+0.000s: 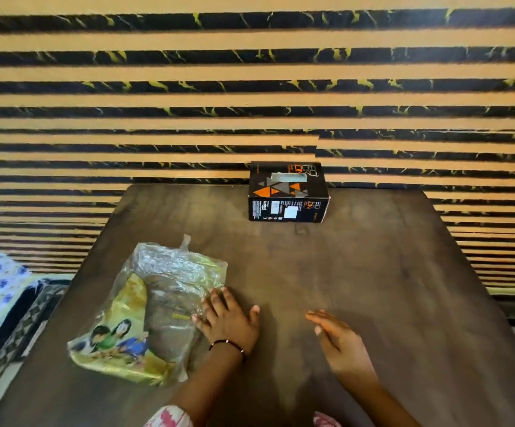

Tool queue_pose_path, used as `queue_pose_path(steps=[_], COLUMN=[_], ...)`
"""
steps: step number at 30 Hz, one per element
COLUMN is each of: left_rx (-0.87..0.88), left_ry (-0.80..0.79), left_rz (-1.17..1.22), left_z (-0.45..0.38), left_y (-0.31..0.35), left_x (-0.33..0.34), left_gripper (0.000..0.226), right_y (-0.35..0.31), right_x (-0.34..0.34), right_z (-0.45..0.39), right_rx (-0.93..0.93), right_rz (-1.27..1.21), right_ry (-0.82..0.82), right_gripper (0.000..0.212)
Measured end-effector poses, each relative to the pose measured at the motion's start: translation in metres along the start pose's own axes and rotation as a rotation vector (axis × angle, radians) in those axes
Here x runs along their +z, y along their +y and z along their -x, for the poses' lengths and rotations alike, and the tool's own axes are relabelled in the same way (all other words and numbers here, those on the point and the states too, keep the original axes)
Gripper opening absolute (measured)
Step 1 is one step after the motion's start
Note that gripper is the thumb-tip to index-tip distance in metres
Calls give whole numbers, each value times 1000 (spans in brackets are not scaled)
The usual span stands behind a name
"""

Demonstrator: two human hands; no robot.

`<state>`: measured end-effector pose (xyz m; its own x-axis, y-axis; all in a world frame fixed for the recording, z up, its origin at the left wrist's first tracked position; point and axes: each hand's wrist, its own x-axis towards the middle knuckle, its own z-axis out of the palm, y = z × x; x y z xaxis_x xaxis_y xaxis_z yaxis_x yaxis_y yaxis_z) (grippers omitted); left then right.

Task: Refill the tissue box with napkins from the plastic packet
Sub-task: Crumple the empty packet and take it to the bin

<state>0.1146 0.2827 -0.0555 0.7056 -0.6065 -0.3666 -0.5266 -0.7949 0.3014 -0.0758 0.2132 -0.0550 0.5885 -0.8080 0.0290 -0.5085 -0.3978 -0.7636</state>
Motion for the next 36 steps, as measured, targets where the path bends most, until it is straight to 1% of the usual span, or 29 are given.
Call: queue_pose_path(steps=[2, 6, 8, 9, 10, 12, 13, 14, 15, 17, 18, 19, 21, 24, 27, 29, 30, 32, 34, 36], left_rx=[81, 236, 287, 314, 329, 303, 249, 156, 35, -210, -284, -310, -269, -87, 105, 184, 190, 156, 117, 108], left_ry=[-67, -193, -180, -132, -51, 146, 219, 254, 248, 164, 110, 59, -7, -64, -86, -43, -8, 29, -3, -42], left_rz=[88, 482, 583, 592, 565, 392, 273, 170, 109, 97, 87, 59, 7, -23, 159, 212, 202, 165, 133, 130], left_z=[6, 17, 20, 20, 18, 9, 4, -3, -6, -9, -8, -7, -4, 6, 23, 28, 28, 25, 23, 25], left_y=[23, 60, 64, 61, 54, 31, 16, 1, -14, -37, -44, -48, -47, -30, -9, -5, -9, -18, -27, -30], left_x=[4, -2, -12, -18, -25, -38, -44, -49, -53, -57, -54, -49, -36, -20, -19, -24, -24, -24, -21, -17], left_gripper=[78, 74, 71, 70, 70, 73, 75, 76, 77, 81, 83, 84, 81, 67, 41, 32, 34, 44, 50, 47], right_y=[5, 9, 7, 6, 5, 3, 3, 2, 0, -5, -8, -11, -15, -16, -17, -17, -15, -9, -5, -6], right_x=[-4, -10, -11, -11, -10, -7, -6, -4, -3, 1, 3, 4, 6, 5, 0, -5, -8, -13, -21, -27], right_z=[5, 13, 16, 16, 16, 15, 15, 14, 14, 13, 12, 11, 9, 7, 5, 5, 5, 5, 6, 5], right_rx=[59, 166, 192, 195, 195, 187, 186, 184, 181, 182, 182, 181, 187, 208, 252, 297, 308, 323, 393, 504], right_rz=[-13, -37, -39, -41, -38, -25, -23, -20, -13, -2, -1, -2, -7, -38, -28, 6, 15, 60, 84, -8], right_ry=[8, 9, -5, -13, -21, -37, -48, -62, -78, -116, -134, -152, -178, -191, -226, -233, -212, -122, -55, -51], right_gripper=[28, 28, 29, 29, 30, 30, 30, 30, 30, 31, 34, 38, 38, 42, 42, 42, 43, 38, 34, 27])
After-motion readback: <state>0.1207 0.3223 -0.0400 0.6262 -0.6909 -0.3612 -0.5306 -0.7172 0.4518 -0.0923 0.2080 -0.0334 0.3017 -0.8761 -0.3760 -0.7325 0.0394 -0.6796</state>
